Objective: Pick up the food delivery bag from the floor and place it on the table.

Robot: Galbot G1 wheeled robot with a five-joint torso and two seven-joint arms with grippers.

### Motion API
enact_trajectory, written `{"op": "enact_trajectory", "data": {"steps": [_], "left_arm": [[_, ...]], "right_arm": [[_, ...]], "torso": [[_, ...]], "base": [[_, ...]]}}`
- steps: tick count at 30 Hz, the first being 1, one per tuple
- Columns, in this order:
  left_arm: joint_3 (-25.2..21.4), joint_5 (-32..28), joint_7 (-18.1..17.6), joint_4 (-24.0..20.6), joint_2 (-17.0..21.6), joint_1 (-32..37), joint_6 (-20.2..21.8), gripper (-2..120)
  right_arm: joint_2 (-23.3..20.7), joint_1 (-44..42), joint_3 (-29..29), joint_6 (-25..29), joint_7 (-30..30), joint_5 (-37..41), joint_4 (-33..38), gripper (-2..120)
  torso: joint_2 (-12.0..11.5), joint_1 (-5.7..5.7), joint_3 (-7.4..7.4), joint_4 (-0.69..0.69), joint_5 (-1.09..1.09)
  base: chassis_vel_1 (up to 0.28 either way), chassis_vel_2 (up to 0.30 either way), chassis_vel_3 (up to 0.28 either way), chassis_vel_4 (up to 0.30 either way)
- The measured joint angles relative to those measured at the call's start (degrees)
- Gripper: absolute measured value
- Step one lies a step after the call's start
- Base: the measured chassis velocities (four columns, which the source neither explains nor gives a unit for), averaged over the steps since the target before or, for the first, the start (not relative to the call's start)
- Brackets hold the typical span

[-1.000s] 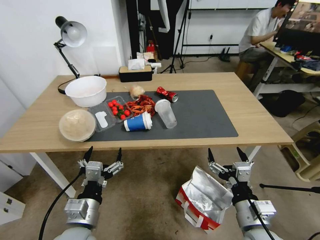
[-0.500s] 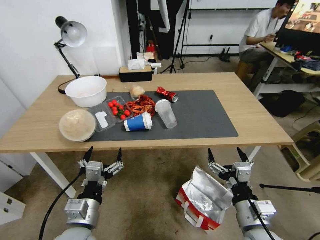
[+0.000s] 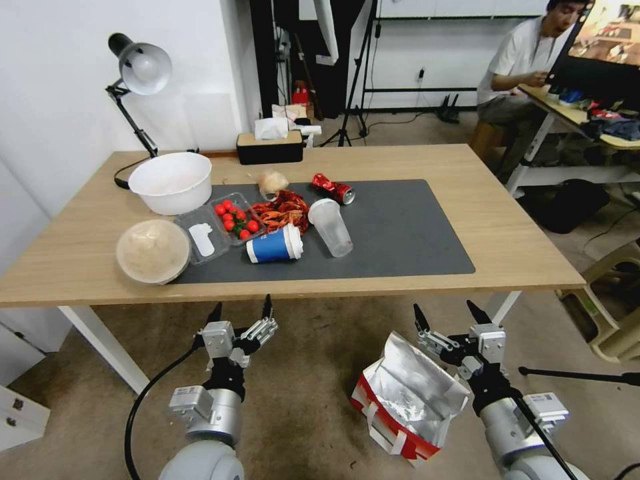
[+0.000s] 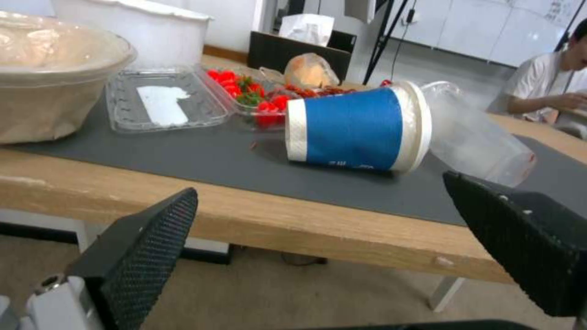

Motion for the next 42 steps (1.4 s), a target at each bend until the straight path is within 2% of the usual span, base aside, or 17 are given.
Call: {"op": "enact_trajectory", "data": {"steps": [4,28,42], "left_arm": [[-0.2,-1.4,1.0,-0.1,0.0,0.4,-1.3,100],[-1.1,-1.2,1.5,-1.1,0.0,2.1,-1.7,100],[-1.6,-1.4,1.1,-2.1,-0.2,2.7,-1.3,100]], "right_arm": [[0.1,0.0,0.2,0.6,0.1,0.0,0.5,100],[0.1,0.0,-0.1,2.0,0.9,-0.6,-0.1,100],[-0.1,0.4,-0.5,2.4,0.8,-0.9,-0.9,100]], "torso": [[0.0,0.00,0.00,-0.01,0.01],[-0.1,-0.04,-0.06,-0.01,0.01],[-4.3,-1.88,-2.37,-0.01,0.01]], "base": [[0.000,0.000,0.000,0.000],[0.000,0.000,0.000,0.000],[0.000,0.000,0.000,0.000]]}}
